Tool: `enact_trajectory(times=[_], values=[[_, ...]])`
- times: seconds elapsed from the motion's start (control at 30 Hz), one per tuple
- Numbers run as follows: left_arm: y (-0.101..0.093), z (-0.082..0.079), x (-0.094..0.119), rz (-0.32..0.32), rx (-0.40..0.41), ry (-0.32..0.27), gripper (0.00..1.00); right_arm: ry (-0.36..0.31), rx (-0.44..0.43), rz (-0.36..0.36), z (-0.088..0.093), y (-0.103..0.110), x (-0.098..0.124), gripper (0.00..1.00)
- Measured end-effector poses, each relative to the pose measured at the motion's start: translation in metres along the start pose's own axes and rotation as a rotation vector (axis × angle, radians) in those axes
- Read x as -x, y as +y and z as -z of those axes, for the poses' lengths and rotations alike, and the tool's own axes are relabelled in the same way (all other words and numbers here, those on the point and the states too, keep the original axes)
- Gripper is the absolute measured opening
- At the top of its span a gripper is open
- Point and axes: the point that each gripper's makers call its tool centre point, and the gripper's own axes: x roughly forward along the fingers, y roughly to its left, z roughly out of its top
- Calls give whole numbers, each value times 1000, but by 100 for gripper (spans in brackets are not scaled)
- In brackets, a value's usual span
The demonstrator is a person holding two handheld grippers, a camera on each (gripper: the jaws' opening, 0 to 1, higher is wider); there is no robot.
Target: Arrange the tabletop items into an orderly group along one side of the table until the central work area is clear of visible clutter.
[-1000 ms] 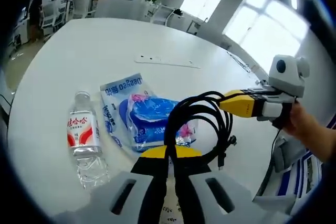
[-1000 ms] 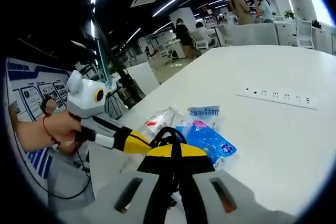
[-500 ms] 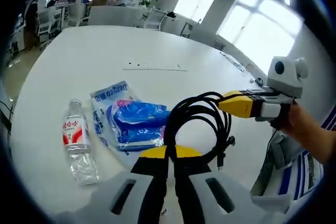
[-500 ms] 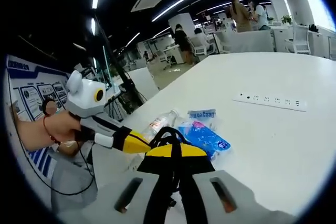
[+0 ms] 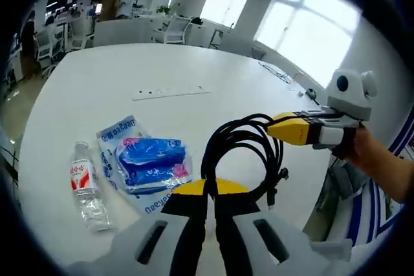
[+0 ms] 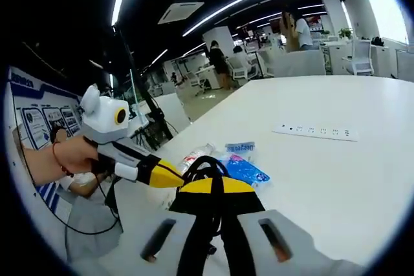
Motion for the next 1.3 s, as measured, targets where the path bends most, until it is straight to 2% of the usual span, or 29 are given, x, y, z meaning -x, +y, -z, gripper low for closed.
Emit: enact_trajectory(times=[0.23, 0.53, 1.0, 1.3], values=[[-33, -12, -1, 22, -48, -5, 0, -39, -3, 33, -6, -6, 33, 0], [-82, -24, -15, 77, -111, -3, 0, -78, -12, 99, -8, -26, 83, 0], [-149, -18, -46, 165, -161, 23, 0, -95, -39, 202, 9, -54, 149, 0], [-173, -9, -66, 194, -176, 52, 0, -82, -57, 242, 24, -70, 171, 0]])
